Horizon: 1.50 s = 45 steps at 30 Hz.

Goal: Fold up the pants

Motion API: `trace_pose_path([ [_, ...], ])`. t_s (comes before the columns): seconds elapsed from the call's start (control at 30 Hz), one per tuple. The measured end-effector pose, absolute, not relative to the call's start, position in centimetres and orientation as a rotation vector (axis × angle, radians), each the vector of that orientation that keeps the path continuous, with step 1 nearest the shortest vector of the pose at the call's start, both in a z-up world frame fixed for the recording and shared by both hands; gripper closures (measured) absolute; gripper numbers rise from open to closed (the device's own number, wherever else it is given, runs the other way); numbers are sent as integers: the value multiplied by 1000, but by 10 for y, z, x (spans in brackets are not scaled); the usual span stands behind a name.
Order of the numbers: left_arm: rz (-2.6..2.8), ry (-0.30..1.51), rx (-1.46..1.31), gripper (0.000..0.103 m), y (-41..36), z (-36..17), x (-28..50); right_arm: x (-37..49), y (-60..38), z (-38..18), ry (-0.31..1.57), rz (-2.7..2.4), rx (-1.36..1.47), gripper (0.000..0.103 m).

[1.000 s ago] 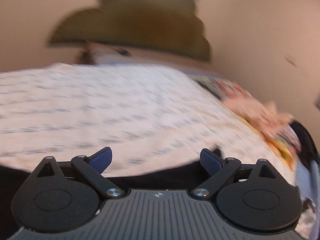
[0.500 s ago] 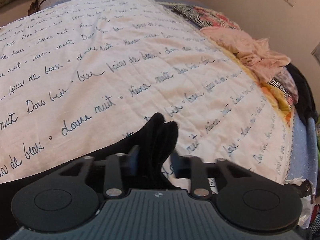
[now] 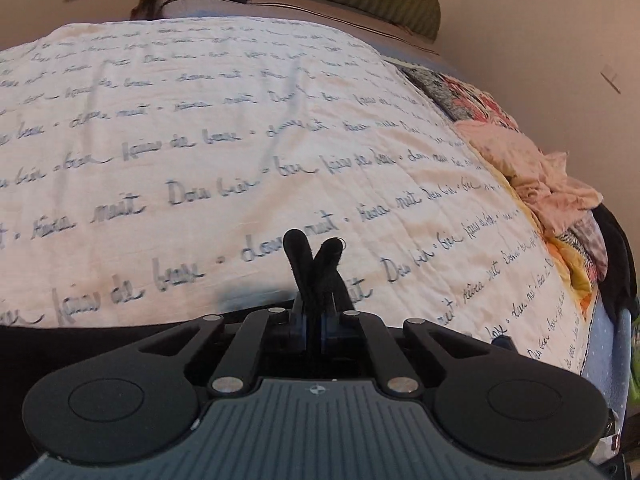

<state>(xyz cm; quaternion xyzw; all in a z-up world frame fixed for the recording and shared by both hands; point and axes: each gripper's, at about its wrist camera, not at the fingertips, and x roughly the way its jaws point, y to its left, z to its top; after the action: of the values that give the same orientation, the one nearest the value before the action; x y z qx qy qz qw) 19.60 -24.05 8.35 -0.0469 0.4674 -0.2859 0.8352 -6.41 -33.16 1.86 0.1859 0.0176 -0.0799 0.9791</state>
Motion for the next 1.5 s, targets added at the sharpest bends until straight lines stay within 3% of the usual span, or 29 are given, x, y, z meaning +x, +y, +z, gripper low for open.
trace_pose_path([
  [0.27,-415,906,-112,96,-100,84,163,-57,-389,-3,133,-202,740,14],
  [0.53,-248,921,-190,97,14,66,150,-50,-394,-14,197,-242,810,14],
  [1.03,-300,939,-385,93,54,31,151,-34,-370,-1,299,-281,669,14],
  [1.5,-318,925,-386,92,55,26,150,-23,-359,2,363,-286,596,14],
])
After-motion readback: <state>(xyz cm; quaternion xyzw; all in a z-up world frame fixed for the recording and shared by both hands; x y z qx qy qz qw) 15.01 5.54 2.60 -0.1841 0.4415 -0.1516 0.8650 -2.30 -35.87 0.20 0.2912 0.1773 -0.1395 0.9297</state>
